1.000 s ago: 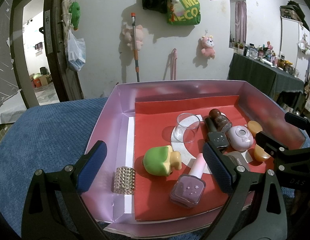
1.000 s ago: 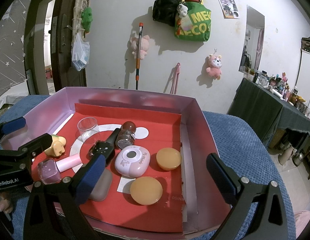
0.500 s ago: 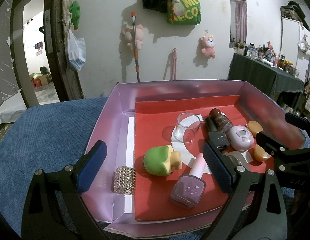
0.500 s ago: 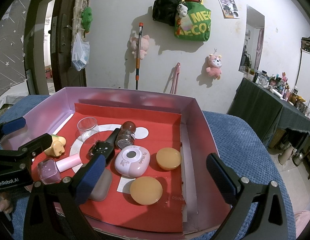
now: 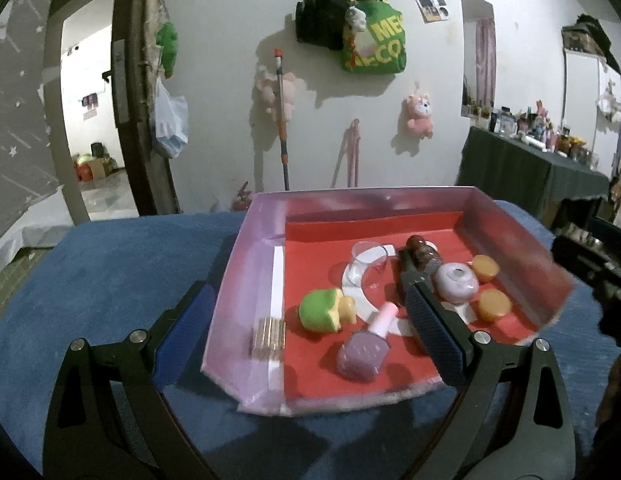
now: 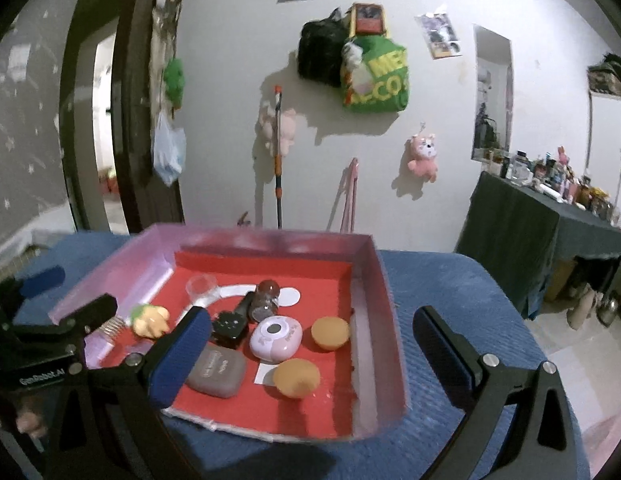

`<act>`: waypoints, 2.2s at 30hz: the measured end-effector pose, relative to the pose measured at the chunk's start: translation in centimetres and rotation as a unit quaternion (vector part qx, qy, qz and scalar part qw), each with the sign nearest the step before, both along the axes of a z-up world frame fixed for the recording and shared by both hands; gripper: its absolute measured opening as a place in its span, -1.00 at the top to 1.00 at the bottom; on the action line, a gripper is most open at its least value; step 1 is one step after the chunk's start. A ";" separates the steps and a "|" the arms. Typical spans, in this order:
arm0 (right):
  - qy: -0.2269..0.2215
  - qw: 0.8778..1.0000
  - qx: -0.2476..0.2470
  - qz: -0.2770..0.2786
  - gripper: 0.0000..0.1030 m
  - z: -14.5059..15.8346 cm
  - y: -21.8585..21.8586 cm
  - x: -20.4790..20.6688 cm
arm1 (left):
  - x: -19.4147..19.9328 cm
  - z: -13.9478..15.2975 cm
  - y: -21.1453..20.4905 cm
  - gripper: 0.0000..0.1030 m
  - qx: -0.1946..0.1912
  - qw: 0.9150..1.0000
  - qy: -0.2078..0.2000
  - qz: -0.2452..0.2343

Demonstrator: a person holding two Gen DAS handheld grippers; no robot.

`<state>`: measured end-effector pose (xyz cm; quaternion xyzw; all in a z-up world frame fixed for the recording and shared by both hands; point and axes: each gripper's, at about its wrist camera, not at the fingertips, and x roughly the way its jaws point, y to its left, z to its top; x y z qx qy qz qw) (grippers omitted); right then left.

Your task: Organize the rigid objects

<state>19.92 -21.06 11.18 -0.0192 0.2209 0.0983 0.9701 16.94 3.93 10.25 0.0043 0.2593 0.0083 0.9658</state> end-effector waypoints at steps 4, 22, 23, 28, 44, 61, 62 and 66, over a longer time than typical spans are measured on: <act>-0.009 1.000 0.008 -0.003 -1.00 1.5 -1.1 -3.5 | -2.3 0.6 0.1 -0.90 -0.003 1.000 0.013 0.003; 0.145 0.988 -0.044 0.022 -1.00 -3.8 0.1 -7.8 | -6.0 -4.6 -1.0 -0.90 -0.030 0.988 0.149 0.001; 0.161 0.986 -0.043 0.022 -1.00 -4.5 0.2 -7.4 | -5.8 -5.1 -1.1 -0.90 -0.025 0.987 0.158 0.003; 0.223 0.974 -0.038 0.009 -1.00 -7.3 -0.2 -5.6 | -4.5 -6.8 -1.5 -0.90 -0.013 0.981 0.193 0.009; 0.255 0.965 -0.051 -0.013 -1.00 -8.0 -0.3 -3.9 | -3.4 -8.0 -1.6 -1.00 -0.012 0.977 0.210 0.012; 0.259 0.965 -0.045 -0.023 -1.00 -7.9 -0.8 -3.5 | -3.4 -8.0 -1.6 -1.00 -0.012 0.978 0.210 0.012; 0.259 0.965 -0.046 -0.024 -1.00 -7.9 -0.9 -3.5 | -3.4 -8.0 -1.6 -1.00 -0.012 0.978 0.210 0.012; 0.258 0.965 -0.047 -0.024 -1.00 -7.9 -0.9 -3.5 | -3.4 -8.0 -1.6 -1.00 -0.012 0.978 0.210 0.012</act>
